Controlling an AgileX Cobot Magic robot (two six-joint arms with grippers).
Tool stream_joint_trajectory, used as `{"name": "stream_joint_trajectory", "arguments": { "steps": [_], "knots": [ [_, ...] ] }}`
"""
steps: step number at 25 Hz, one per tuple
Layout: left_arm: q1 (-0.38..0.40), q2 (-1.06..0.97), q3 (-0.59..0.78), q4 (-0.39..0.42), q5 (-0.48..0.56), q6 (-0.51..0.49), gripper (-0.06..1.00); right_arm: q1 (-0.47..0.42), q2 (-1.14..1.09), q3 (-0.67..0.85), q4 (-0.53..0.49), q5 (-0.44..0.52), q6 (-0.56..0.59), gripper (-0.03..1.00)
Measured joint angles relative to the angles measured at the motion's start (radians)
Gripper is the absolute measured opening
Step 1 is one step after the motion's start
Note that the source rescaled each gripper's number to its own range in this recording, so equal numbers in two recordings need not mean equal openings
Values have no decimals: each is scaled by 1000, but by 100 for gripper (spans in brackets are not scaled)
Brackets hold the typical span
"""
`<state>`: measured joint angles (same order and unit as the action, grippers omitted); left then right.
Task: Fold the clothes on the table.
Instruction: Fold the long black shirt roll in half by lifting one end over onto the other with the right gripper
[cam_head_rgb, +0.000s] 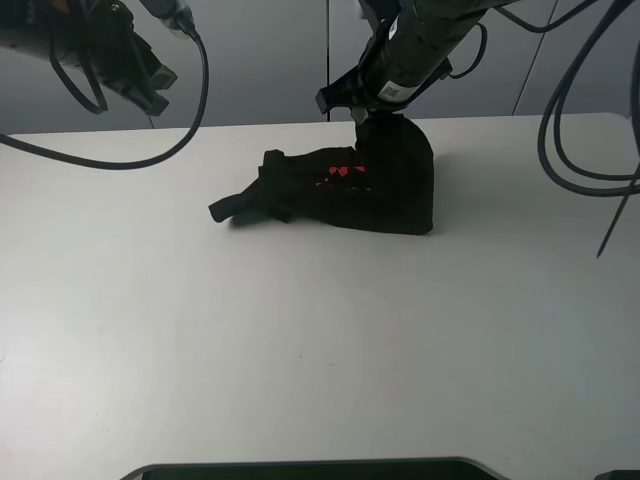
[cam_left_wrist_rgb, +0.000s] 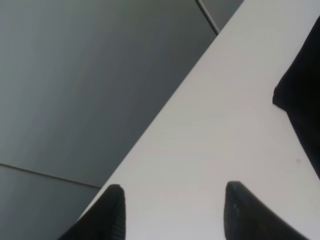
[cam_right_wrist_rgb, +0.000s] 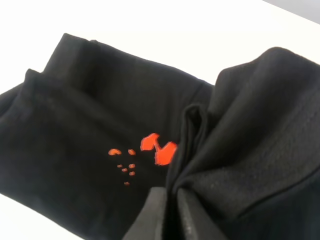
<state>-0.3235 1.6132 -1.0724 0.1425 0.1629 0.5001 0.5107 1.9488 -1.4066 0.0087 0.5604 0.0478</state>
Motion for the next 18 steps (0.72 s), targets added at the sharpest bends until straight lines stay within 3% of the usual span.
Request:
{"name": "stream_joint_trajectory", "arguments": {
  "steps": [8,18],
  "knots": [
    [0,-84,0,0,0,0,58,78,114,-40,61,-25,0,2],
    [0,-91,0,-11,0,2,58,112,156,-82,161,-51,-63,2]
  ]
}}
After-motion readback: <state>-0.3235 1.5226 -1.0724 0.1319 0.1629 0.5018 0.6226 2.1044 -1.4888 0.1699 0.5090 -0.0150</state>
